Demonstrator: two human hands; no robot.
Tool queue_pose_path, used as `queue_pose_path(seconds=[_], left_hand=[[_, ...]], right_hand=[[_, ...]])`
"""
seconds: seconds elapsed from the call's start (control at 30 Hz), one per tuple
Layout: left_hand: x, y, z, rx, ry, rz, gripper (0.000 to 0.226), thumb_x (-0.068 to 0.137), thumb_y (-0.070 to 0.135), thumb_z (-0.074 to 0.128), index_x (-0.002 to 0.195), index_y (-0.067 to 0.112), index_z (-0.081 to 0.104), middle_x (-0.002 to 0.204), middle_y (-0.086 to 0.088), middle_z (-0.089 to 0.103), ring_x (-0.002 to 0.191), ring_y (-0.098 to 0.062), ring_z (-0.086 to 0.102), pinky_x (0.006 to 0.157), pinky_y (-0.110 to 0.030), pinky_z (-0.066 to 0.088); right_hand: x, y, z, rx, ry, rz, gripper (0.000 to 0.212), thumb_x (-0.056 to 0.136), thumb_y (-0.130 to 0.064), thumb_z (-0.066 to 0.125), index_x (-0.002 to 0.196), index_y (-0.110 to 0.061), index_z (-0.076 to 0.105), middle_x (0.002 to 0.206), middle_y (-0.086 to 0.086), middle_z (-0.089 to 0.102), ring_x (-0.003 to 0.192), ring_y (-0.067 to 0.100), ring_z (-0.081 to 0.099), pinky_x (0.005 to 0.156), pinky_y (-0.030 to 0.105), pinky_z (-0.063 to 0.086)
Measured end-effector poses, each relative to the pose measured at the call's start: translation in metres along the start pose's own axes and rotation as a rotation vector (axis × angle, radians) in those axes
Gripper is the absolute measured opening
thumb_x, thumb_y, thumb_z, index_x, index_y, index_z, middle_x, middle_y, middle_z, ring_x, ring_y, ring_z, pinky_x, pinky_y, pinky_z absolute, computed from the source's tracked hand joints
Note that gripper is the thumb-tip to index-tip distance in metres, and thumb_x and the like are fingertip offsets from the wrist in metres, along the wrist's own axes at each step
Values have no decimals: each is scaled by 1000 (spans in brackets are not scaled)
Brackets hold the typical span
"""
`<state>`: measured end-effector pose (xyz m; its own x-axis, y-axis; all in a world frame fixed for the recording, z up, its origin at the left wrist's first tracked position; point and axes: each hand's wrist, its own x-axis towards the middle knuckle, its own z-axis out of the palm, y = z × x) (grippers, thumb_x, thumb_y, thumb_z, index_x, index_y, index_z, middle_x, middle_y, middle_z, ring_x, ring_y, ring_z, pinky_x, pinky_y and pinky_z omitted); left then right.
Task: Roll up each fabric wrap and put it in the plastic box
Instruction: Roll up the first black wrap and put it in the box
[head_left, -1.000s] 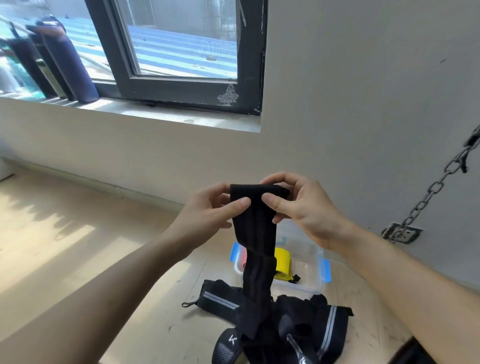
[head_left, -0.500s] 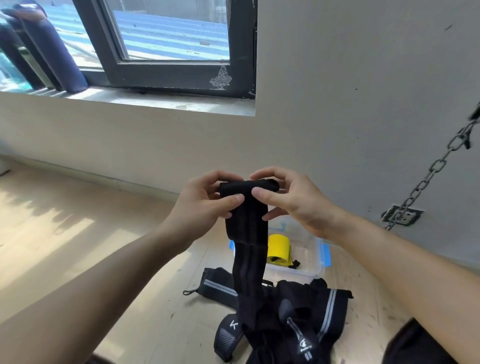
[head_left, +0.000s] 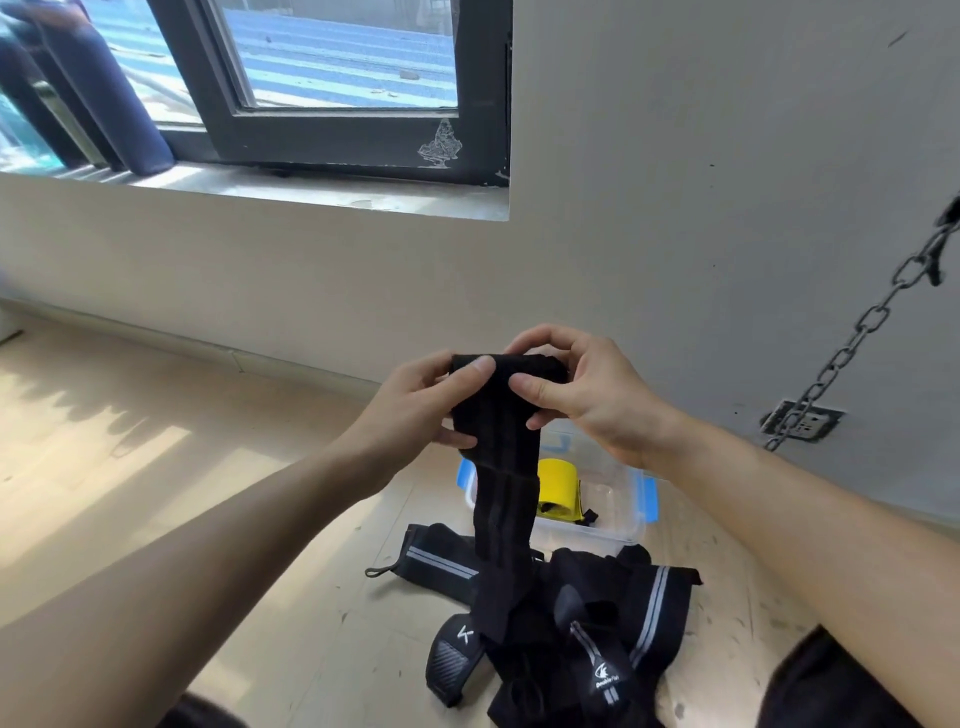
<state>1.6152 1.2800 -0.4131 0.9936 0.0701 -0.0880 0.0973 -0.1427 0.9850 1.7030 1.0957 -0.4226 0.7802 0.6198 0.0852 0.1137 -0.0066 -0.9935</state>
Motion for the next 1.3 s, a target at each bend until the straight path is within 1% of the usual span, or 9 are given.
queue_pose_path(seconds=[0.2,0.33,0.47,0.57,0.7,0.93,1.13,1.2,1.3], left_hand=[[3,-5,1,41,48,26,17,103,20,59,113,12,71,94,-3,76,90,-13,73,65,-26,58],[3,-5,-1,22,52,58,16,101,10,61,114,12,70,90,1,76,85,-8,72,69,-25,60],[2,-5,-2,-10,84,107,24,97,2,64,118,13,70,97,-8,75,88,-11,73,70,-22,58],[1,-6,-5,2,89,140,30,95,0,67,118,18,72,104,-15,76,93,-13,73,75,-24,59],[1,-6,-7,15,76,105,38,92,-1,70,123,23,71,113,-12,74,100,-20,73,78,-30,62],[-3,-1,-6,-32,14,-18,25,97,28,66,118,15,71,104,-11,76,94,-20,75,70,-30,60],[-1,-4,-6,21,79,52,19,96,11,69,115,13,71,95,-8,73,88,-16,72,71,-27,61],[-1,-4,-6,23,88,86,22,94,6,70,115,13,70,97,-13,72,86,-16,71,70,-26,61],[-3,-6,-7,10,82,150,28,91,-5,70,113,11,70,94,-8,73,82,-14,71,71,-24,58]], right_hand=[[-1,4,-3,-100,-9,-22,19,91,2,69,109,-4,64,94,16,68,86,18,71,67,32,62],[-1,3,-4,-132,-27,47,21,96,-17,68,114,-8,66,104,20,69,88,16,70,63,33,62],[-2,4,-1,-85,-48,115,30,101,-32,57,117,-8,66,102,18,71,86,19,72,59,32,60],[-1,5,1,13,-35,135,29,99,-26,61,119,-5,64,106,25,70,87,23,71,58,30,58],[-2,7,2,94,-20,145,18,96,-15,65,113,-8,64,110,27,69,86,23,70,57,27,55],[-3,7,1,109,-35,92,25,93,-1,67,117,-5,61,94,6,72,88,20,71,63,29,57],[-5,6,4,23,-30,54,34,89,4,70,118,-11,60,102,9,67,90,17,70,66,31,60],[-5,5,3,19,-43,75,40,89,-6,74,124,-15,58,109,11,67,96,21,71,68,35,61],[-5,4,3,36,-75,144,40,88,-35,70,122,-14,64,113,17,68,99,25,72,68,37,61]])
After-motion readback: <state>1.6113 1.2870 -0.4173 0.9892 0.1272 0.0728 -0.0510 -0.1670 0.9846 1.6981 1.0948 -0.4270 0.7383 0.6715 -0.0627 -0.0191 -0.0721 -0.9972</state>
